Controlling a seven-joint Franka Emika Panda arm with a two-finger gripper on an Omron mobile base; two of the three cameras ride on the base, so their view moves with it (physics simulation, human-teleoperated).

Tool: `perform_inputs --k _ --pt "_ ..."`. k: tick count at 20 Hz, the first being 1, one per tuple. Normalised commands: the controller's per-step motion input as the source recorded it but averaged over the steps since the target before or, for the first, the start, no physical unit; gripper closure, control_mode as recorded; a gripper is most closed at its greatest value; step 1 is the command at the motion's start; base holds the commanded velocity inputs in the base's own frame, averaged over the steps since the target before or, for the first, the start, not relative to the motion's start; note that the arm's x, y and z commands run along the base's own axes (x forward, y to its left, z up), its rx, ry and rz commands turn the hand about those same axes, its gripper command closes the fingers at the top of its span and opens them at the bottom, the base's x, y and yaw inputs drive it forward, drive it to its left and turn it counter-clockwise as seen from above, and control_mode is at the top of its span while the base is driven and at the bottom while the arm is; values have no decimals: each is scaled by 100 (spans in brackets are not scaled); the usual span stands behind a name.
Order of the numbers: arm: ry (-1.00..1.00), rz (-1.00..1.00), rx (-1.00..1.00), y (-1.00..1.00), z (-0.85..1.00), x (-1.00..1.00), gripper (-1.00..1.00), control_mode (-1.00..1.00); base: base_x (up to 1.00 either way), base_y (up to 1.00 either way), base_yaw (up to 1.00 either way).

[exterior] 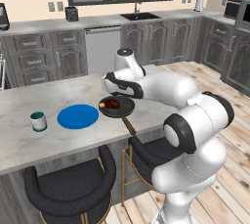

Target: Pick up the pan with the steak in it and place it on the dining table. Then place the steak on the plate.

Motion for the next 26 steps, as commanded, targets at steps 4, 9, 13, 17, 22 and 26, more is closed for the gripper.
perform_inputs --k 4,9,13,17,22,26 --pt "5 -27 0 5 -5 29 -100 -100 0 0 0" --pt "5 -16 0 4 -2 18 -100 -100 0 0 0" --pt "4 0 0 0 -8 0 -100 -100 0 0 0" --pt "10 0 0 0 -32 0 -100 -100 0 0 0" --pt "9 -2 0 0 -27 8 -100 -100 0 0 0" --pt "7 -9 0 8 -26 25 -100 -100 0 0 0"
